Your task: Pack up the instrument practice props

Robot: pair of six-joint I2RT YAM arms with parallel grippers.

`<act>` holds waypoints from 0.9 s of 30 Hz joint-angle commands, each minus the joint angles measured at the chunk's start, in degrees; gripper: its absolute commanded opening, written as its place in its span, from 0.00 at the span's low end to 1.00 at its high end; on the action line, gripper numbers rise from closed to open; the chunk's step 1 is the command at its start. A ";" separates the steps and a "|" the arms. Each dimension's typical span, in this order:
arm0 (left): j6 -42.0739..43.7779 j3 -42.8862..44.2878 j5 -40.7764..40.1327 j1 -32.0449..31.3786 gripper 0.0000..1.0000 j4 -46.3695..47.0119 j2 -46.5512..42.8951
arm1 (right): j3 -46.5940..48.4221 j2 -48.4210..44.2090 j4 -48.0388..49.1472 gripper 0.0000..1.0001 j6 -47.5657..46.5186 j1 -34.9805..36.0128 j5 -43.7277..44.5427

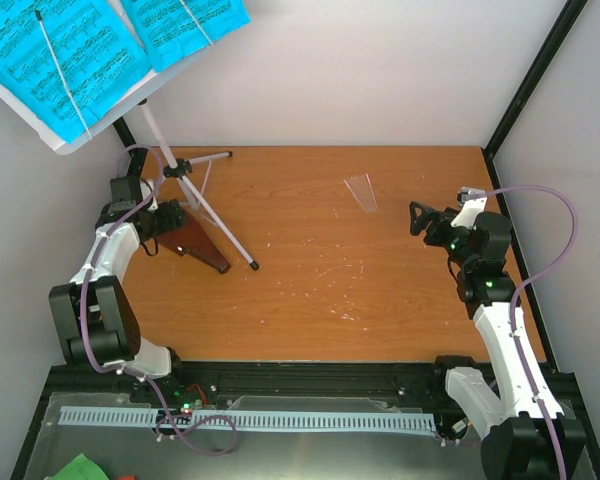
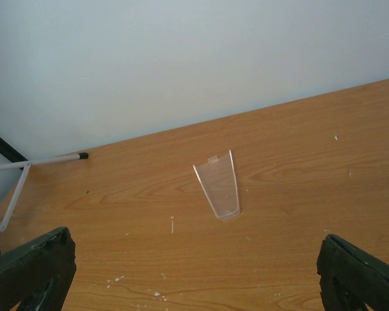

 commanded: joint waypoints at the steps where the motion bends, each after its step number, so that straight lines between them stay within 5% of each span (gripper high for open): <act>1: 2.33 5.34 -2.15 0.10 0.84 -0.17 3.96 | -0.57 0.20 0.21 1.00 -0.94 -0.17 -1.29; 16: 4.53 10.35 2.37 0.09 0.74 1.14 13.97 | -1.01 1.60 1.12 1.00 -1.34 -0.17 -2.15; 27: 1.13 0.30 7.87 -0.01 0.71 0.63 8.43 | -1.18 1.51 1.44 1.00 -1.51 -0.17 -2.95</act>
